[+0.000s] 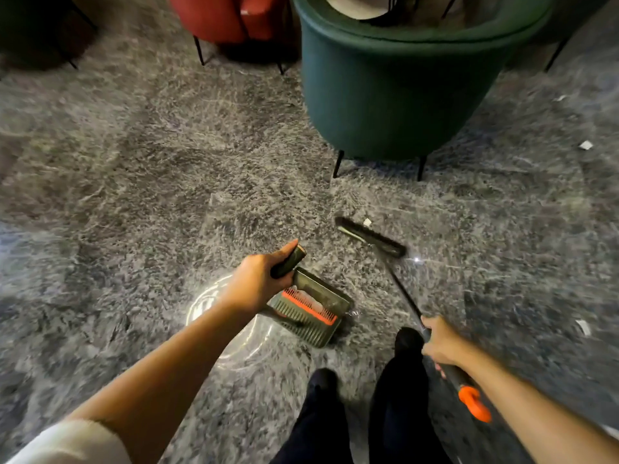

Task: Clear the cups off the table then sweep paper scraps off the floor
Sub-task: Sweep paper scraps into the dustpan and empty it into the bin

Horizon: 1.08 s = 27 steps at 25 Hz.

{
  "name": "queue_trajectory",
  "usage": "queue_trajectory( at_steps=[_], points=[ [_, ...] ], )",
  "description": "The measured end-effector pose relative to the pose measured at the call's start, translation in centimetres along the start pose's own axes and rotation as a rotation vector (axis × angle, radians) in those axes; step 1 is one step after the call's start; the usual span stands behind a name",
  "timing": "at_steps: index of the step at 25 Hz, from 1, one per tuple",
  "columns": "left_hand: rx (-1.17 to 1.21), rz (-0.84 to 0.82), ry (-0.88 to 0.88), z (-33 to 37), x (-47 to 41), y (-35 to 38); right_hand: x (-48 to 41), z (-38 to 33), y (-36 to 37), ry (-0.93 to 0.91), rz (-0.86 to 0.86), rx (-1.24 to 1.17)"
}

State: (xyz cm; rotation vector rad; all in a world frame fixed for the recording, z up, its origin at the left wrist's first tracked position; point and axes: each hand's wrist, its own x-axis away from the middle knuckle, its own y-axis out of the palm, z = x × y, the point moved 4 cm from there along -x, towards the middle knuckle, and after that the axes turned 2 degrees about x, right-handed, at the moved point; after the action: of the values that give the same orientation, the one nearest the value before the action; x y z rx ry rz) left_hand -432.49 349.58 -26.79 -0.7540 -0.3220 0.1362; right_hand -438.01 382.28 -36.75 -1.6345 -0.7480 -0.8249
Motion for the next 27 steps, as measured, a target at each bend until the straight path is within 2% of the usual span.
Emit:
queue_trajectory(
  at_steps=[5, 9, 12, 18, 27],
  points=[
    [0.058, -0.007, 0.005, 0.3, 0.2, 0.1, 8.2, 1.7, 2.2, -0.048, -0.143, 0.110],
    [0.030, -0.005, 0.025, 0.1, 0.8, 0.2, 12.6, 2.3, 2.4, -0.044, -0.205, 0.001],
    [0.014, -0.003, 0.014, -0.2, 1.0, 0.3, 13.6, 2.8, 2.6, -0.018, -0.153, -0.070],
    [-0.092, 0.033, 0.093, 0.5, -0.8, -0.7, 10.2, 4.2, -0.8, 0.077, 0.091, -0.237],
    [-0.124, 0.022, 0.167, 5.0, -10.4, -0.3, 1.5, 7.6, -11.3, 0.154, 0.239, -0.183]
  ],
)
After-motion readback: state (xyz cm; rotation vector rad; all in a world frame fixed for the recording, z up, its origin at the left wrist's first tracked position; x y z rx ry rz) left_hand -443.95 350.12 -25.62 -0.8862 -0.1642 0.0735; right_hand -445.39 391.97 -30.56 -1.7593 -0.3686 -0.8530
